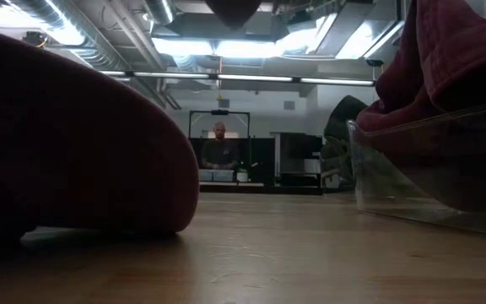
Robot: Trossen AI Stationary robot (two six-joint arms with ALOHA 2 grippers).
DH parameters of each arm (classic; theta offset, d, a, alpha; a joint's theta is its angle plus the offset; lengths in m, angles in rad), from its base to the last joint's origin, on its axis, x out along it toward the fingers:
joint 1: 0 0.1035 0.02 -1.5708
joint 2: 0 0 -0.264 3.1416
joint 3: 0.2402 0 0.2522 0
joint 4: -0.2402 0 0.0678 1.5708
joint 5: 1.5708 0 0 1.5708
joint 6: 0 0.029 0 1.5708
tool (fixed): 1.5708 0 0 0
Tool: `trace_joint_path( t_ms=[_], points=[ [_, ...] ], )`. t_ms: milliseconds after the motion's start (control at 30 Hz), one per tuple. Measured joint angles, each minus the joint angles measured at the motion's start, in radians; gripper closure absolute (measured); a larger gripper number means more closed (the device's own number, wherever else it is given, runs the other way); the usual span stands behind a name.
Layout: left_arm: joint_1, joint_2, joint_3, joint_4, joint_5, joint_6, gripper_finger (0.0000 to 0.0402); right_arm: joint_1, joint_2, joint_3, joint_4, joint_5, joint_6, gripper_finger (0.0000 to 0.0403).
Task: Pick & Place hat
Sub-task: Put the top red cap into the bottom transparent bin
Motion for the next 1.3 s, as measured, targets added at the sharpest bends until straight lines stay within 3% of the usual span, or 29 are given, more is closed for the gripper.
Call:
trace_joint_path(
  t_ms=[133,333,700,867,1000,1133,1233,1300],
  points=[
    [0.000,0.017,0.000,0.042,-0.060,0.087,0.0176,0.001,0.014,0.000,-0.010,-0.007,0.016,0.0387],
    [-0.051,-0.032,0.000,-0.029,-0.219,0.096,0.0178,-0.003,0.001,0.000,-0.011,0.079,0.006,0.0388],
    [-0.106,-0.071,0.000,-0.160,-0.309,0.028,0.0193,-0.010,-0.013,0.000,-0.030,0.004,-0.018,0.0386],
    [-0.141,-0.103,0.000,-0.206,-0.356,0.016,0.0190,-0.010,-0.015,0.000,-0.034,0.039,-0.011,0.0386],
    [-0.178,-0.128,0.000,-0.242,-0.322,-0.060,0.0196,-0.018,-0.027,0.000,-0.016,0.107,-0.011,0.0386],
    [-0.207,-0.152,0.000,-0.240,-0.170,-0.110,0.0201,-0.032,-0.032,0.000,-0.014,0.118,-0.007,0.0386],
    [-0.217,-0.170,0.000,-0.239,-0.063,-0.129,0.0206,-0.046,-0.036,0.000,-0.022,0.034,-0.029,0.0386],
    [-0.223,-0.186,0.000,-0.234,-0.051,-0.112,0.0209,-0.055,-0.038,0.000,-0.025,-0.051,-0.059,0.0386]
  ],
)
